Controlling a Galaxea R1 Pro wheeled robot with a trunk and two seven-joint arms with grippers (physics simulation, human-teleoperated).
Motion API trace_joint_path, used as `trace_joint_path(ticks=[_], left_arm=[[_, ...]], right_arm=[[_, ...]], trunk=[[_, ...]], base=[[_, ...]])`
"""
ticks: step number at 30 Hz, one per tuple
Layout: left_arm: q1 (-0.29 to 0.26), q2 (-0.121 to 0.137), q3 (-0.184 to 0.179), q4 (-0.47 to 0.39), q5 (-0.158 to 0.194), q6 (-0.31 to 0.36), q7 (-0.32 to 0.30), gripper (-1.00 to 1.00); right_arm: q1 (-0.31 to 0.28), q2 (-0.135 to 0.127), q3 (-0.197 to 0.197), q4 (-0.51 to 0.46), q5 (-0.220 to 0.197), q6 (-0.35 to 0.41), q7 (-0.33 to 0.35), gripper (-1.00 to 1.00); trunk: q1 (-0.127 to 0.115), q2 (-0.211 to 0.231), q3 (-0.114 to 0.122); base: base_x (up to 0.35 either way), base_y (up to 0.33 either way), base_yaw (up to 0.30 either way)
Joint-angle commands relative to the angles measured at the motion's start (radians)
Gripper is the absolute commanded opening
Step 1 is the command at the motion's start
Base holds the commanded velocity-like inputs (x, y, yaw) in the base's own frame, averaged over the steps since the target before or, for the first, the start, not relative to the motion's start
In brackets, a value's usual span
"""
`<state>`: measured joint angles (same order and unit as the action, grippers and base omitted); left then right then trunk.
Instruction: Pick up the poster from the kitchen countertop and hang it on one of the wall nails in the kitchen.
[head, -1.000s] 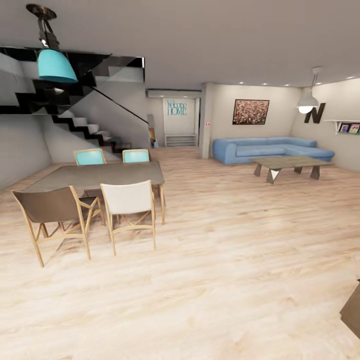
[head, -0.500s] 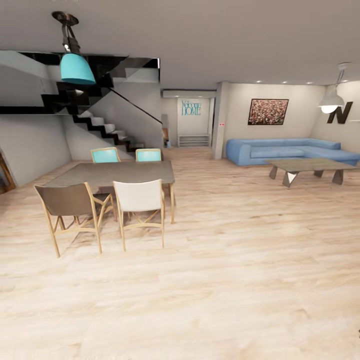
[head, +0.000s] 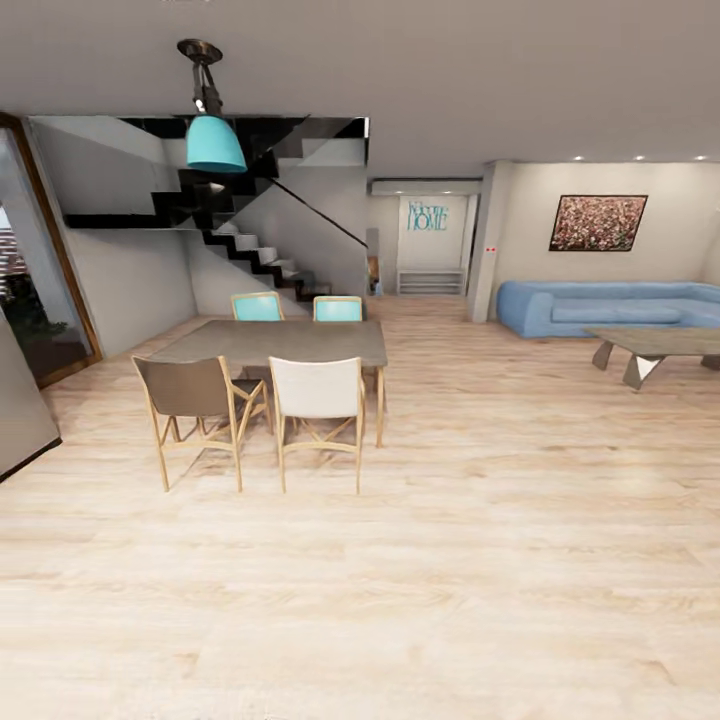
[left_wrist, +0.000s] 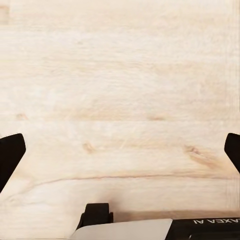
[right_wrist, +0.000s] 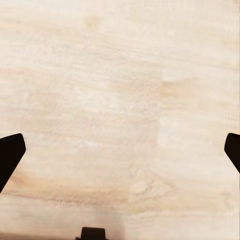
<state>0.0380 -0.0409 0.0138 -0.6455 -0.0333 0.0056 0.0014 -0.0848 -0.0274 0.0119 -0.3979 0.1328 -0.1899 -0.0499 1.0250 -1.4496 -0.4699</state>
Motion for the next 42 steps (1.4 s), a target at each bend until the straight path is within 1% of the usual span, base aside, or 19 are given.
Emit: trace_joint_path(ticks=[1,9,13,19,31,34,42], left_arm=[[0.000,0.000,0.002,-0.002,-0.004,0.001,0.000,1.00],[0.000,0.000,0.002,-0.002,-0.004,0.001,0.000,1.00],[0.000,0.000,0.002,-0.002,-0.003,0.001,0.000,1.00],[0.000,0.000,0.002,-0.002,-0.003,0.001,0.000,1.00],[0.000,0.000,0.002,-0.002,-0.004,0.001,0.001,1.00],[0.000,0.000,0.010,-0.002,-0.004,0.001,0.001,1.00],[0.000,0.000,0.015,-0.002,-0.003,0.001,0.000,1.00]], right_arm=[[0.000,0.000,0.001,0.001,0.010,-0.002,-0.005,1.00],[0.000,0.000,0.001,0.001,0.010,-0.001,-0.004,1.00],[-0.001,-0.001,0.001,0.001,0.010,-0.001,-0.002,1.00],[0.000,0.000,0.001,0.001,0.010,-0.002,-0.002,1.00],[-0.001,0.005,0.002,0.001,0.010,-0.002,-0.007,1.00],[-0.001,0.006,0.002,0.001,0.010,-0.002,-0.008,1.00],[0.000,0.006,0.002,0.001,0.010,-0.002,-0.008,1.00]], trunk=[[0.000,0.000,-0.001],[0.000,0.000,-0.001],[0.000,0.000,-0.001],[0.000,0.000,-0.001],[0.000,0.000,-0.001],[0.000,0.000,-0.001],[0.000,0.000,-0.001]], base=[[0.000,-0.004,0.290],[0.000,-0.001,0.282],[0.000,-0.040,0.130],[0.000,-0.171,0.135],[0.000,-0.025,0.277],[0.000,-0.001,0.291],[0.000,0.000,0.291]])
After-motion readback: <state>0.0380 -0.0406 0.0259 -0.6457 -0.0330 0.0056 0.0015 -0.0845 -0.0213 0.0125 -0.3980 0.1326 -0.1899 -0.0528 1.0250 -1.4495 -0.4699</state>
